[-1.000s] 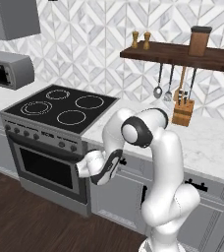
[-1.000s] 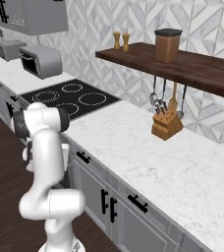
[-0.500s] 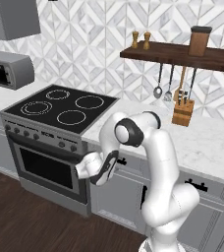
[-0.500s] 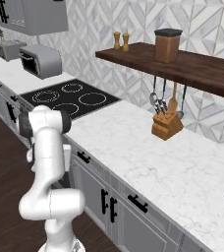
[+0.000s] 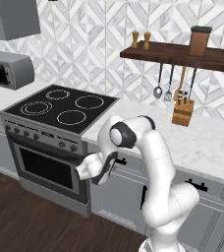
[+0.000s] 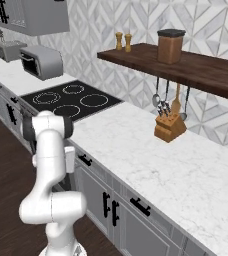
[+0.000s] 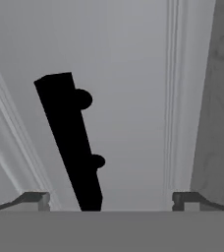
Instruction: Take a straw from the drawer in front and place it inside the glass cup on the dining counter.
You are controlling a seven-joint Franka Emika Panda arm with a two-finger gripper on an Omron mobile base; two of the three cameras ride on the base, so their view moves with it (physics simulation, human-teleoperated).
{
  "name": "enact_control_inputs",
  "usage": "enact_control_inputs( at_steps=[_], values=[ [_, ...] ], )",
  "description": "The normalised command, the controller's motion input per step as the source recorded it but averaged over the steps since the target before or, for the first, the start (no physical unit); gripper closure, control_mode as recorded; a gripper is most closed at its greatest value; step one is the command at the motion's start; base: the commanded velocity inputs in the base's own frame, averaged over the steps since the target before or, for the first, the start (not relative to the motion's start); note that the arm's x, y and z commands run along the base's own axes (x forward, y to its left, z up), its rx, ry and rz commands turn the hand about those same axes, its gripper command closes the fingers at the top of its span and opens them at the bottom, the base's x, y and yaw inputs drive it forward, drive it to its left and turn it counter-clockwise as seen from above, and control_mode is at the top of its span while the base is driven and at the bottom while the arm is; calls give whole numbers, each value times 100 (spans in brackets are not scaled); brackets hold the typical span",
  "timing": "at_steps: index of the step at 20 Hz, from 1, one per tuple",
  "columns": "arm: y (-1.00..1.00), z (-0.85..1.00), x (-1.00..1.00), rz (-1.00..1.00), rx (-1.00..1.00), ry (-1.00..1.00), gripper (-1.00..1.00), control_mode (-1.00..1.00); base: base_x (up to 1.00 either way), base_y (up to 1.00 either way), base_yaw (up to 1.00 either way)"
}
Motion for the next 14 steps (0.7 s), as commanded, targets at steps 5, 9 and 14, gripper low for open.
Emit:
enact_control_inputs(
  at_steps=[5,9,14],
  values=[
    [0,-32,40,11,-4,0,-100,-100,0,0,0],
    [0,-34,27,10,-4,0,-100,-100,0,0,0],
    [0,-26,29,10,-2,0,-100,-100,0,0,0]
  ],
)
